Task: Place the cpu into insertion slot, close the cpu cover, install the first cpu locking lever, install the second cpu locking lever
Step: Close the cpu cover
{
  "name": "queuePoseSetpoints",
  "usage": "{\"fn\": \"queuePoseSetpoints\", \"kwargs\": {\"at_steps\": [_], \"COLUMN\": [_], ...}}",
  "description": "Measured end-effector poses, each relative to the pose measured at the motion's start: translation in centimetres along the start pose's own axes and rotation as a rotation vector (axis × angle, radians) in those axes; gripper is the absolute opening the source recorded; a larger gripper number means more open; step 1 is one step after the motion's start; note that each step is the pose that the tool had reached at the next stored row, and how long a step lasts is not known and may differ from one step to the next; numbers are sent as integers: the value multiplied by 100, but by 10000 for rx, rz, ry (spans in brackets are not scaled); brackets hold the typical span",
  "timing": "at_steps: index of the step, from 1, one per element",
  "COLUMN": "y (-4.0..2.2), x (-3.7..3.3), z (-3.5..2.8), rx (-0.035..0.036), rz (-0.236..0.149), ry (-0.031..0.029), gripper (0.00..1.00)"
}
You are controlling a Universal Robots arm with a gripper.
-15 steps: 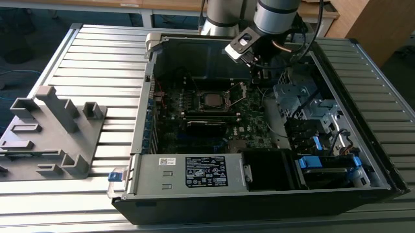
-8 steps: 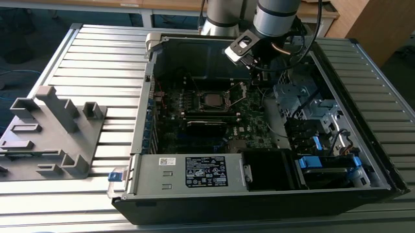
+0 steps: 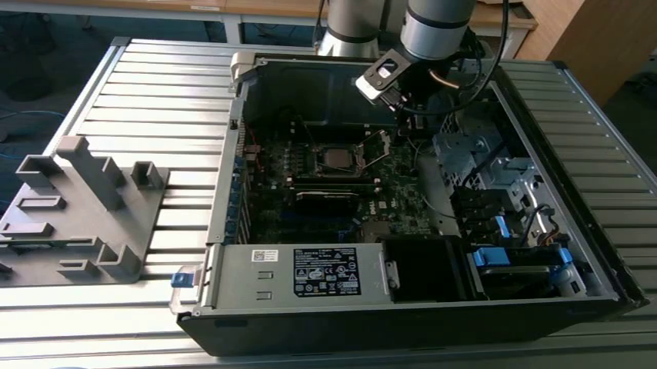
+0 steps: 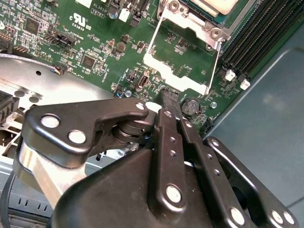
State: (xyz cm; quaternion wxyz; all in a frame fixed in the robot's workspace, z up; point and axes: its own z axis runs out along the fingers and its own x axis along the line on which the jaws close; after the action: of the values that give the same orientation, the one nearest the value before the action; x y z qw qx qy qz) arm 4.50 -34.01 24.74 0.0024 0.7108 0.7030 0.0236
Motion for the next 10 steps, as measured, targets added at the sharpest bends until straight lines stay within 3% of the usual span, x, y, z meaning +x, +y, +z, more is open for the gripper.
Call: {"fn": "queuePoseSetpoints", "kwargs": {"at_steps": [10], "y": [-6], "x": [-1], "z": [5], "rx": [0], "rz": [-1], "ry": [-2], "gripper": [11]}}
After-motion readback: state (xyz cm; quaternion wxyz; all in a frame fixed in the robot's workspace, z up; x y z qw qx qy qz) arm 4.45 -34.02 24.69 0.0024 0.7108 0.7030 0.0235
